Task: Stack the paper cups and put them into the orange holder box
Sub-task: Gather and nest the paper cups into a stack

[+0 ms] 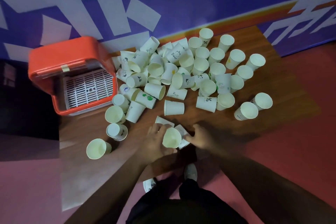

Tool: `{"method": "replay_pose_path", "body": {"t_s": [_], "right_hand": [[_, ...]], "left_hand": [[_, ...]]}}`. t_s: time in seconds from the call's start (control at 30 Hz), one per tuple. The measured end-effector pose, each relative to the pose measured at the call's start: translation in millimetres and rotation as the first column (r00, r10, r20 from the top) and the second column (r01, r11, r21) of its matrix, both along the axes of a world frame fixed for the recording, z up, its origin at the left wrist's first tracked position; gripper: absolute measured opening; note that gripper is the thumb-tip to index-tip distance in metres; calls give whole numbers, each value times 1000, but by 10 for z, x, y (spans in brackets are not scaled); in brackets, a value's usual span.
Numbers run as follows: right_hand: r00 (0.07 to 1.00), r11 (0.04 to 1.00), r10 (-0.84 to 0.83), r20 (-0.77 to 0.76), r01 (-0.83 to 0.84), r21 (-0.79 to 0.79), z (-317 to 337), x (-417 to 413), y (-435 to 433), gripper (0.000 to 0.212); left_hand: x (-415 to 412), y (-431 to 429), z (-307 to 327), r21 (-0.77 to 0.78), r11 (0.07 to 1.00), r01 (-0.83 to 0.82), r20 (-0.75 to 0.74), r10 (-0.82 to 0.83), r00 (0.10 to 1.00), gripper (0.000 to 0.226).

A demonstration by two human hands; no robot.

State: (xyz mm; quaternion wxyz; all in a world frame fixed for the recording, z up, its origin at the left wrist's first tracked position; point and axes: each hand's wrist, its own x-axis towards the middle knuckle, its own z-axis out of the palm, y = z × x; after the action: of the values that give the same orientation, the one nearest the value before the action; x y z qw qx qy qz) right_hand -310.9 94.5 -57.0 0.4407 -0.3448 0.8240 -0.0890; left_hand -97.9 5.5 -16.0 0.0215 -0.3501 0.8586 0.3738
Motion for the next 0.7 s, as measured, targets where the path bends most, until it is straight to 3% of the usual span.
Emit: {"method": "replay_pose_path", "body": {"t_s": [0.13,0.23,0.37,0.47,0.6,0.7], "right_hand": [[996,997,67,64,-69,21,-28,55,2,60],[994,997,73,85,-75,26,-36,34,3,59],[997,1000,6,74,-6,-2,68,-98,-4,58],[999,998,-27,27,29,-56,260,-205,-42,53],[999,990,-44,-3,43,-132,538,-270,-84,54],[999,978,-37,-40,27,-209,755,-240,-100,47]], "left_hand": [[63,-168,147,19,999,41,76,-43,996,91],[88,-349,114,77,982,-174,13,174,985,83],[10,-669,31,-99,892,-442,7,445,896,54],[-45,-860,-40,-201,894,-400,119,428,896,58],[-107,-981,-139,-219,912,-346,274,398,876,66],[-121,-1047,-216,-263,929,-260,295,334,895,60]]}}
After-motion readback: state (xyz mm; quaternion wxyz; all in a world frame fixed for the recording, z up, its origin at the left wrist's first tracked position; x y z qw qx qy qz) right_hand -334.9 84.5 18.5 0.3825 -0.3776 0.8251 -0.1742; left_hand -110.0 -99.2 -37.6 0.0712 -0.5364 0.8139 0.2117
